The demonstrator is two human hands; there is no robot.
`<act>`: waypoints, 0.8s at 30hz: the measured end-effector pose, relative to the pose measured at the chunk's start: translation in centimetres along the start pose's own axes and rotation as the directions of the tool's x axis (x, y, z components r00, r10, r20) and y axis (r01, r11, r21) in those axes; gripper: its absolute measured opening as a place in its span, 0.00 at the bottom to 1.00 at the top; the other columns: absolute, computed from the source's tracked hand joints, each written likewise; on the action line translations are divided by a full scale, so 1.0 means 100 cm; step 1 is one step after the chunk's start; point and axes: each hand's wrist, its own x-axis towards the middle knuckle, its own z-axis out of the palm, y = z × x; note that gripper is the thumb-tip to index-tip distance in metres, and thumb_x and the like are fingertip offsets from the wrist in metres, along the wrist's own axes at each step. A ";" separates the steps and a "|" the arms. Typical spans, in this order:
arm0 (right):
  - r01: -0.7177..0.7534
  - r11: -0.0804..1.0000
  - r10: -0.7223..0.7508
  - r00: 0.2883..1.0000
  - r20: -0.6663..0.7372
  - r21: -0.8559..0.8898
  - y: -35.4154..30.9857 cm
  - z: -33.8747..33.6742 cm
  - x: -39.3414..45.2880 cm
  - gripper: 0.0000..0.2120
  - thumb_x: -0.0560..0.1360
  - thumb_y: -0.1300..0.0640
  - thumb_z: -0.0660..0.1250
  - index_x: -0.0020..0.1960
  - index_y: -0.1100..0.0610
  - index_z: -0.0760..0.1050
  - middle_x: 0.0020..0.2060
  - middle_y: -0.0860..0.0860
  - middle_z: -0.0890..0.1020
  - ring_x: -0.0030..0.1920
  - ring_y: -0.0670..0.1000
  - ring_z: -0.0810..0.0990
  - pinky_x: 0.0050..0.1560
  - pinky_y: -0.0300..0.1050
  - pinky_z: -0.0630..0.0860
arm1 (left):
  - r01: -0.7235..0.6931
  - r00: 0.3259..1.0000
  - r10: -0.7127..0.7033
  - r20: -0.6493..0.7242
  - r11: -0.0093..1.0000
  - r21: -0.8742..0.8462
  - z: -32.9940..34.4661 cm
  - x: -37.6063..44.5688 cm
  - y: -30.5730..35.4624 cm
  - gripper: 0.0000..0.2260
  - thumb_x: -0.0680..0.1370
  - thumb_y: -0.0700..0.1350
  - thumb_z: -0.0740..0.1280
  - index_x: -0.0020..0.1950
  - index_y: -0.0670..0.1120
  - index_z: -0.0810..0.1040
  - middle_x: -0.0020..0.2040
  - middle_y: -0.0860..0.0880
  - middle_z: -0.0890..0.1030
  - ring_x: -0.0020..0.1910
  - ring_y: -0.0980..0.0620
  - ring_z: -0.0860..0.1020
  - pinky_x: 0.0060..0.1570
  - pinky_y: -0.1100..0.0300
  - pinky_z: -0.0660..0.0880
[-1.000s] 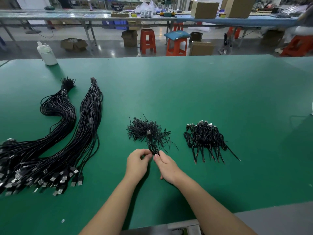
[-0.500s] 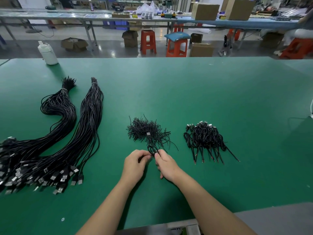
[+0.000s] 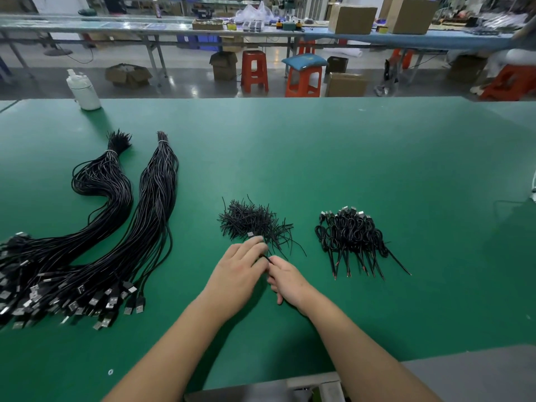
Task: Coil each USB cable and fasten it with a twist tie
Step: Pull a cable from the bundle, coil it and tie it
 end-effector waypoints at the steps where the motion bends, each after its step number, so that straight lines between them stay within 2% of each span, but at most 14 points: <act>1: -0.004 1.000 0.004 1.000 0.005 0.019 -0.001 0.000 -0.001 0.10 0.83 0.55 0.55 0.45 0.54 0.70 0.25 0.43 0.65 0.27 0.46 0.63 0.26 0.46 0.68 | -0.038 0.998 0.039 0.053 0.999 -0.011 -0.002 0.002 -0.004 0.13 0.72 0.38 0.57 0.48 0.44 0.80 0.60 0.45 0.81 0.65 0.45 0.77 0.60 0.52 0.75; 3: -0.011 0.999 0.010 1.000 0.013 0.030 -0.001 0.000 -0.002 0.09 0.82 0.56 0.55 0.49 0.56 0.73 0.24 0.42 0.65 0.27 0.46 0.63 0.26 0.45 0.68 | -0.039 0.988 0.047 0.149 0.997 -0.060 -0.004 0.005 -0.007 0.15 0.70 0.39 0.54 0.49 0.45 0.79 0.59 0.48 0.82 0.61 0.49 0.79 0.62 0.54 0.72; 6: -0.011 0.999 0.010 1.000 0.022 0.046 -0.003 0.000 -0.003 0.10 0.83 0.56 0.55 0.51 0.58 0.73 0.26 0.44 0.65 0.27 0.46 0.63 0.26 0.45 0.68 | 0.097 0.974 -0.063 0.220 0.985 -0.145 0.001 0.005 -0.009 0.12 0.71 0.35 0.57 0.48 0.46 0.76 0.48 0.51 0.81 0.47 0.48 0.79 0.48 0.59 0.65; 8: -0.005 0.999 0.004 1.000 0.024 0.051 -0.003 -0.001 -0.005 0.10 0.84 0.56 0.53 0.48 0.56 0.71 0.26 0.45 0.65 0.27 0.46 0.62 0.28 0.46 0.68 | 0.229 0.953 -0.171 0.248 0.947 -0.226 0.007 0.004 -0.007 0.08 0.76 0.35 0.61 0.48 0.47 0.75 0.45 0.53 0.78 0.46 0.49 0.75 0.45 0.58 0.65; 11: 0.008 0.998 -0.010 0.999 0.031 0.057 -0.003 -0.002 -0.007 0.12 0.85 0.56 0.52 0.47 0.56 0.70 0.27 0.46 0.64 0.27 0.46 0.62 0.29 0.45 0.68 | 0.472 0.880 -0.369 0.300 0.749 -0.465 0.007 0.007 -0.002 0.07 0.80 0.39 0.63 0.45 0.50 0.74 0.42 0.56 0.76 0.44 0.56 0.73 0.46 0.59 0.70; 14: 0.016 0.999 -0.016 1.000 0.003 0.028 -0.002 0.000 -0.008 0.13 0.85 0.53 0.51 0.48 0.57 0.71 0.30 0.46 0.65 0.30 0.46 0.64 0.31 0.45 0.70 | 0.639 0.768 -0.508 0.390 0.561 -0.526 0.007 0.014 0.000 0.09 0.80 0.40 0.64 0.42 0.53 0.74 0.40 0.56 0.79 0.41 0.61 0.75 0.41 0.66 0.68; 16: 0.031 0.997 -0.034 0.999 -0.038 -0.065 0.001 0.002 -0.009 0.15 0.85 0.49 0.51 0.49 0.57 0.71 0.33 0.46 0.69 0.33 0.47 0.67 0.32 0.45 0.73 | 0.727 0.683 -0.577 0.448 0.473 -0.499 0.008 0.018 0.001 0.10 0.80 0.42 0.65 0.41 0.54 0.75 0.39 0.57 0.80 0.39 0.63 0.75 0.37 0.70 0.66; 18: 0.057 0.971 -0.078 0.994 -0.079 -0.234 0.003 0.005 -0.009 0.16 0.84 0.45 0.51 0.51 0.55 0.71 0.37 0.47 0.73 0.36 0.49 0.72 0.36 0.49 0.76 | 0.772 0.629 -0.617 0.473 0.429 -0.469 0.009 0.021 0.001 0.08 0.80 0.43 0.65 0.42 0.53 0.77 0.40 0.58 0.80 0.40 0.64 0.75 0.36 0.72 0.65; 21: 0.098 0.876 -0.182 0.974 -0.136 -0.473 0.010 0.011 -0.008 0.14 0.83 0.44 0.52 0.52 0.52 0.70 0.40 0.48 0.78 0.42 0.55 0.77 0.45 0.54 0.75 | 0.824 0.558 -0.652 0.513 0.363 -0.435 0.007 0.022 0.002 0.06 0.80 0.42 0.65 0.43 0.50 0.78 0.41 0.56 0.81 0.42 0.56 0.77 0.38 0.66 0.67; 24: 0.148 0.791 -0.320 0.927 -0.196 -0.593 0.019 0.021 -0.011 0.12 0.83 0.43 0.52 0.52 0.49 0.69 0.41 0.49 0.81 0.43 0.58 0.78 0.43 0.54 0.74 | 0.865 0.498 -0.649 0.576 0.327 -0.380 0.003 0.022 -0.002 0.07 0.79 0.43 0.66 0.41 0.50 0.78 0.39 0.53 0.80 0.40 0.53 0.77 0.37 0.62 0.69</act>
